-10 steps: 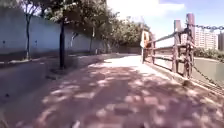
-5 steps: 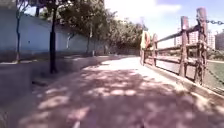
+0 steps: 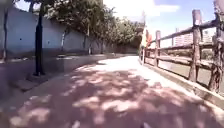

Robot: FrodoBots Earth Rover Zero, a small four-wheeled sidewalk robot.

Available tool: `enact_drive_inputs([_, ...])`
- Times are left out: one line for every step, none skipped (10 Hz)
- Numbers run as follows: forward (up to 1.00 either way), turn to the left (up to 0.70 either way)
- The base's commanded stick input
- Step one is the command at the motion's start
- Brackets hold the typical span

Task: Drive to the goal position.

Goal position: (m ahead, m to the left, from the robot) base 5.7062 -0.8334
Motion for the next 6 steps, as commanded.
enact_drive_inputs([0.85,0.0])
enact_drive_inputs([0.85,0.0])
enact_drive_inputs([0.85,0.0])
enact_drive_inputs([0.85,0.0])
enact_drive_inputs([0.85,0.0])
enact_drive_inputs([0.85,0.0])
